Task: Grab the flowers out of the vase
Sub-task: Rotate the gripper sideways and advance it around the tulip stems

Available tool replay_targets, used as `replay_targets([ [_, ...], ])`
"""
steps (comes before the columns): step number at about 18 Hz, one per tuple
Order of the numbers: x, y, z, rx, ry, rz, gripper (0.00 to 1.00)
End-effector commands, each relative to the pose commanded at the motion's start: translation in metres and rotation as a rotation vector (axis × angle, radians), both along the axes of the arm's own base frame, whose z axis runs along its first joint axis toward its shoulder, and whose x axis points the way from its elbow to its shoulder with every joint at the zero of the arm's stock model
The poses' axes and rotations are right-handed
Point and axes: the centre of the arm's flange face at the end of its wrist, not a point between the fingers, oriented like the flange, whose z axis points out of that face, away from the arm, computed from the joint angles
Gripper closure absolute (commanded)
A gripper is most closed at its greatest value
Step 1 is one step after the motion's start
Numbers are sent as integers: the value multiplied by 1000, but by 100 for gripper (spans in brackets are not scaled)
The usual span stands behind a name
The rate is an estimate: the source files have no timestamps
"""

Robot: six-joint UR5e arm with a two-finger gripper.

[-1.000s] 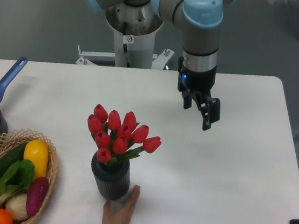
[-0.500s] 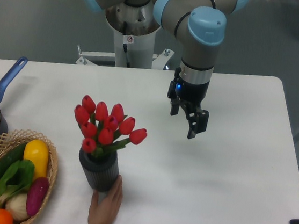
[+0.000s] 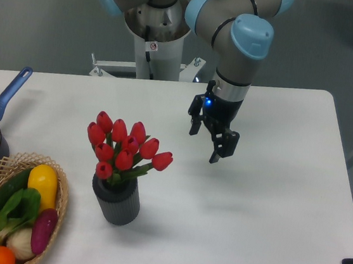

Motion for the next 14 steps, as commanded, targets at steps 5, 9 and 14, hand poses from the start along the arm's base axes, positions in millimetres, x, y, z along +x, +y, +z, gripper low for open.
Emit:
replay_targets([
  [5, -7, -4, 4, 145, -127, 31, 0],
  [9, -2, 2, -2, 250, -224, 27, 0],
  [14, 3, 13, -9, 313, -303, 28, 0],
])
